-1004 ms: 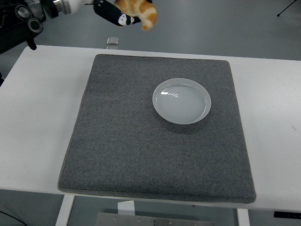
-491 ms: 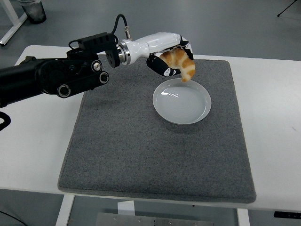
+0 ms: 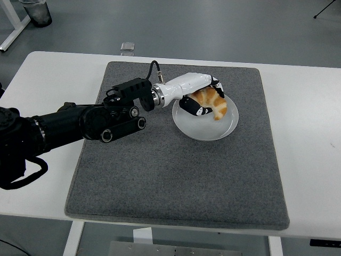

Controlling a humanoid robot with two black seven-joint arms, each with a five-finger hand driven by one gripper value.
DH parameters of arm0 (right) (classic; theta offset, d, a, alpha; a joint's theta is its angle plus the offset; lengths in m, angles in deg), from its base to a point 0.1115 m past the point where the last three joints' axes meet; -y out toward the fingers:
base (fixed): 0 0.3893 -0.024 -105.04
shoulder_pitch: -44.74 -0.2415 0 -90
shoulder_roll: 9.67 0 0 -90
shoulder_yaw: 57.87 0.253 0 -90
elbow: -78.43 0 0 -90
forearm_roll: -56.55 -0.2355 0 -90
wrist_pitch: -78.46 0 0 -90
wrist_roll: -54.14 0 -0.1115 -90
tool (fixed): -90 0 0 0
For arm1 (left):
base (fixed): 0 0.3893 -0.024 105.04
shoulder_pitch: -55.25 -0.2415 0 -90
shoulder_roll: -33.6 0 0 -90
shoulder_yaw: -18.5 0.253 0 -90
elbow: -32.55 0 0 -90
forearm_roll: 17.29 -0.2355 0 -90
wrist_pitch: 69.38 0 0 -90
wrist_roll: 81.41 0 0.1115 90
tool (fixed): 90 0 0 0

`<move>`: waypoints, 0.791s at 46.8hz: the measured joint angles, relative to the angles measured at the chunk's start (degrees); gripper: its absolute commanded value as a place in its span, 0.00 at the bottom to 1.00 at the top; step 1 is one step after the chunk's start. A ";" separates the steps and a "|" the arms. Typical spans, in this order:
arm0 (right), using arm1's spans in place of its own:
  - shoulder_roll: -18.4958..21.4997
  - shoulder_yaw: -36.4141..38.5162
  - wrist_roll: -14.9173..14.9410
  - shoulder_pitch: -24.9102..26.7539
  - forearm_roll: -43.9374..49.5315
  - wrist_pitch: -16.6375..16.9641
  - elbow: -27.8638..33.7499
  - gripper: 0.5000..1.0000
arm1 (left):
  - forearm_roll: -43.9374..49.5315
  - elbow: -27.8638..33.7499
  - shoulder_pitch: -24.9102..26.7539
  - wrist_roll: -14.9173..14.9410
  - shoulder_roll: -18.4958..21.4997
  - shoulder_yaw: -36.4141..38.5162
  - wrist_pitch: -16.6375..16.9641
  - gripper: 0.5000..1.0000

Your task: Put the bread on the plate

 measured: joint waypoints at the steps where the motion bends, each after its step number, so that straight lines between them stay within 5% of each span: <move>1: 0.00 0.00 0.01 -0.01 0.00 0.00 0.00 0.91 | 0.00 -0.13 -0.28 -0.01 -0.06 0.00 0.04 0.00; 31: 0.00 0.00 0.01 -0.01 0.00 0.00 0.00 0.90 | 0.88 -2.77 -2.91 0.01 -0.51 -0.06 2.85 0.00; 37: 0.00 0.00 0.01 -0.01 0.00 0.00 0.00 0.90 | 1.08 -2.77 -2.97 0.01 -0.50 -0.15 2.90 0.10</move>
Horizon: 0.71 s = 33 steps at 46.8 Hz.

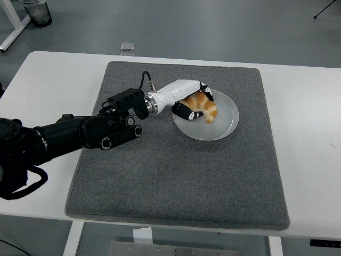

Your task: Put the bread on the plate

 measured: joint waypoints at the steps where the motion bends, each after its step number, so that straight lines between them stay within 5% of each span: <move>1: 0.00 0.00 0.00 0.00 0.00 0.00 0.00 0.90 | 0.03 0.00 -0.03 0.00 0.00 0.00 0.00 0.11; 20: 0.00 0.00 0.00 0.00 0.00 -0.10 0.00 0.90 | 0.21 0.05 -0.93 0.00 -0.64 -0.30 0.18 0.62; 33: 0.00 0.00 0.00 0.00 0.00 -0.10 0.00 0.90 | 1.04 0.00 -1.54 0.00 -1.20 -0.45 0.19 0.70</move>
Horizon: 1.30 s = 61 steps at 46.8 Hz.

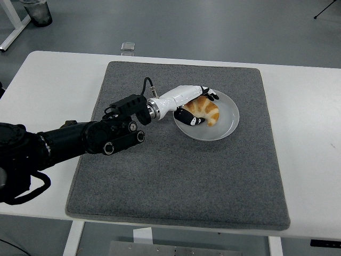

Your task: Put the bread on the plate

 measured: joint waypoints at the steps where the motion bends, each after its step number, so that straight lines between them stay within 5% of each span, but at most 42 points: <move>1: 0.00 0.00 0.00 0.00 0.00 0.00 0.00 0.91 | 0.08 0.01 0.00 0.00 0.00 0.00 0.00 0.71; 17: 0.00 0.00 0.00 0.00 0.00 0.09 0.00 0.90 | 3.35 0.26 0.00 0.00 -0.01 -0.05 0.00 0.98; 33: 0.00 0.00 0.01 0.00 0.00 0.10 0.00 0.90 | 11.48 0.71 2.36 0.01 1.01 -3.93 -1.44 1.00; 47: 0.00 0.00 0.01 0.00 0.00 0.10 0.00 0.90 | 33.03 0.18 5.72 0.18 7.03 -10.26 -17.65 1.00; 61: 0.00 0.00 0.00 0.00 0.00 0.10 0.00 0.90 | 49.75 -2.87 6.05 0.18 12.04 -17.08 -30.08 1.00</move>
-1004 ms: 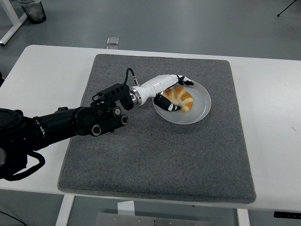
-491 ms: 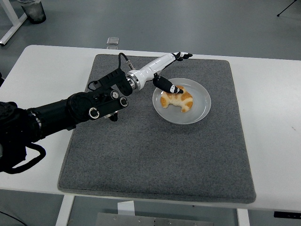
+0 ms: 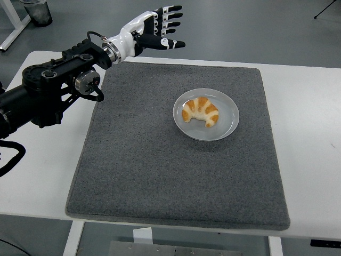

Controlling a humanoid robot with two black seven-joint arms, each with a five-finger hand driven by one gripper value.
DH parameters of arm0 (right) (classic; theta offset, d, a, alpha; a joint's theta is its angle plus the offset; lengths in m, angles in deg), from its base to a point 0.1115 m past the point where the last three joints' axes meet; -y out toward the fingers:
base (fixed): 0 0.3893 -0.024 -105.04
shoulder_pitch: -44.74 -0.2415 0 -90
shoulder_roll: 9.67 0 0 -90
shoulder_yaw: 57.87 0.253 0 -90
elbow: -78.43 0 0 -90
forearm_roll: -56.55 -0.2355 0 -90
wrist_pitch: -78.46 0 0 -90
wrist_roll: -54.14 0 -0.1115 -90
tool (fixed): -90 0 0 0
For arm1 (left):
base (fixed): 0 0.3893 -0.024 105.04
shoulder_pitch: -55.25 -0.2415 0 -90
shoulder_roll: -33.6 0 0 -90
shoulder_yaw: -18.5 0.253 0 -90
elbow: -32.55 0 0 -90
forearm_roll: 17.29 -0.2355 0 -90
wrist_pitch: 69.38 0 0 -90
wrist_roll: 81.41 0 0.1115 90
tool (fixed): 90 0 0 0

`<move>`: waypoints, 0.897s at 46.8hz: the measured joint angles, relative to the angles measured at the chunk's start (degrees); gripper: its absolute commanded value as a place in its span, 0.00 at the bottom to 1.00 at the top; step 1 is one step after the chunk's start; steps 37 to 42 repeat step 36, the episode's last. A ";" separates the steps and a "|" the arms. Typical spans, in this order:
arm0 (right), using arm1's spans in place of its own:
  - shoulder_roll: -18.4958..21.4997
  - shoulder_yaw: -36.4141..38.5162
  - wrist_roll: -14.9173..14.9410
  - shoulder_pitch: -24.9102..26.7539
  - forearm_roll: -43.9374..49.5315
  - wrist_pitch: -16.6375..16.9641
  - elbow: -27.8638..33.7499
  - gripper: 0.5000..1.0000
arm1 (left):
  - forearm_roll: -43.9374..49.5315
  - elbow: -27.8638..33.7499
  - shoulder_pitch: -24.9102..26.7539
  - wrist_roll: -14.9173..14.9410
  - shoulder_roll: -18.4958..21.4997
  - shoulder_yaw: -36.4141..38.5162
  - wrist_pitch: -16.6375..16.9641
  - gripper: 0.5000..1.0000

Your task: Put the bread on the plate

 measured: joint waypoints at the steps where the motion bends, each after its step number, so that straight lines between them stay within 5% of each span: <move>1: 0.00 0.00 0.01 0.00 0.00 0.00 0.00 0.90 | 0.62 -0.67 -0.08 0.00 0.05 -0.59 -0.82 1.00; 22: 0.00 0.00 0.01 -0.02 0.00 0.00 0.00 0.90 | 14.90 -12.50 -4.09 0.26 -0.08 -6.20 -11.97 1.00; 42: 0.00 -0.06 0.00 0.00 0.02 0.09 0.00 0.90 | 15.56 -13.85 -6.73 0.17 -0.53 -6.14 -12.57 1.00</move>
